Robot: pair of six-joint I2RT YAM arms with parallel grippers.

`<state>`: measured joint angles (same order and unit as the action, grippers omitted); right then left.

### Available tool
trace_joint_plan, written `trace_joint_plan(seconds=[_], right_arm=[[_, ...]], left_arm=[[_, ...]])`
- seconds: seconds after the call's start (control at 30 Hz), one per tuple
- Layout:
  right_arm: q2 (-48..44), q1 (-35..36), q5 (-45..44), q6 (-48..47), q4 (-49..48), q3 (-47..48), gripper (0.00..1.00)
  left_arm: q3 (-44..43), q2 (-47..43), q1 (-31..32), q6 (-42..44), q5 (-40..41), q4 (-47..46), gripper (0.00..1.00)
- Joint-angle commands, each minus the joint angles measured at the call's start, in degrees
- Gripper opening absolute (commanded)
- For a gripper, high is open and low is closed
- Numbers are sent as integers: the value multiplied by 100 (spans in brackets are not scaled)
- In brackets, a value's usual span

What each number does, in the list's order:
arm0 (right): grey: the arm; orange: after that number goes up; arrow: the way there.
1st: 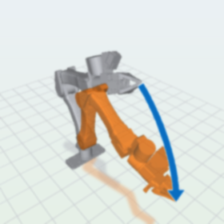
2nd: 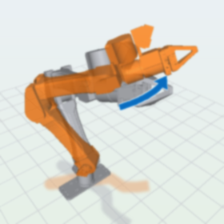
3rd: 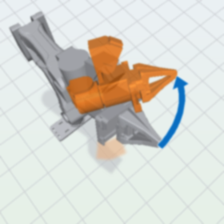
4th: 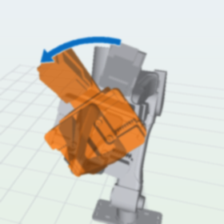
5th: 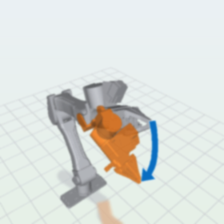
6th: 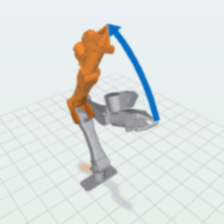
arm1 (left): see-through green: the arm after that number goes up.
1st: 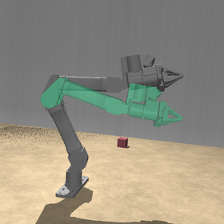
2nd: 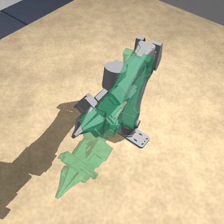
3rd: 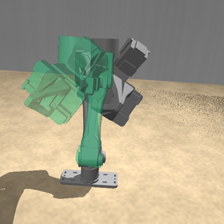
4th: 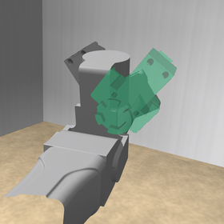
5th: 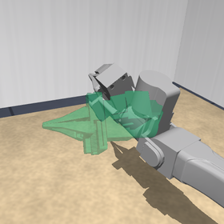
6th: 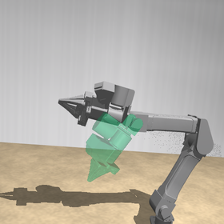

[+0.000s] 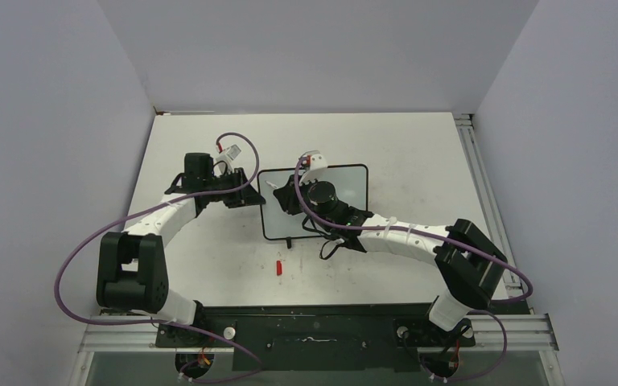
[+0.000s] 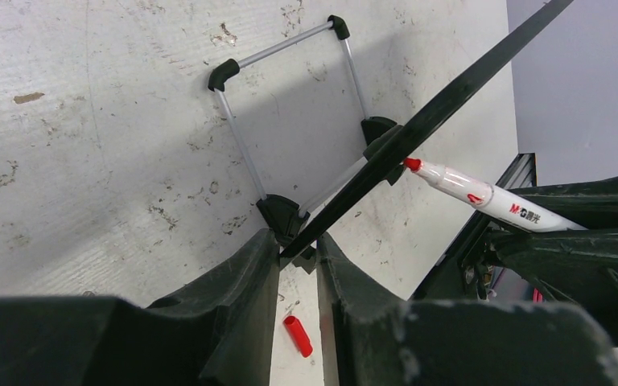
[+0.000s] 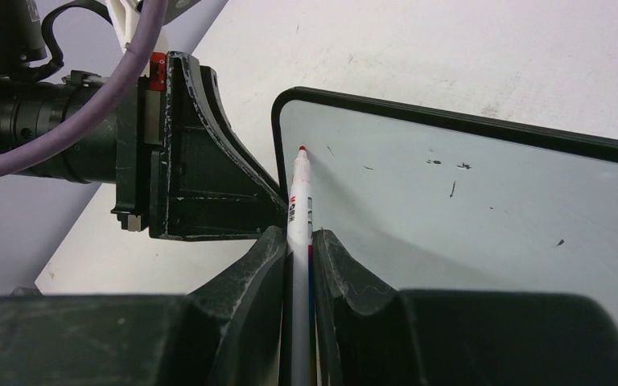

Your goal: Write a sentence on the whiteboard

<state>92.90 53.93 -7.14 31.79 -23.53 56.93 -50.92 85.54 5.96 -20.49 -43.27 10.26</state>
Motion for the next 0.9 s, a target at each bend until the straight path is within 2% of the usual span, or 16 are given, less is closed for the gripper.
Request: trace_joint_plan(seconds=[0.0, 0.87], right_arm=[[39, -49, -194, -60, -322, 222, 5], [-208, -171, -458, 38, -130, -59, 5]], left_arm=[[-211, 24, 55, 85, -83, -86, 21], [-252, 2, 55, 122, -11, 14, 18]])
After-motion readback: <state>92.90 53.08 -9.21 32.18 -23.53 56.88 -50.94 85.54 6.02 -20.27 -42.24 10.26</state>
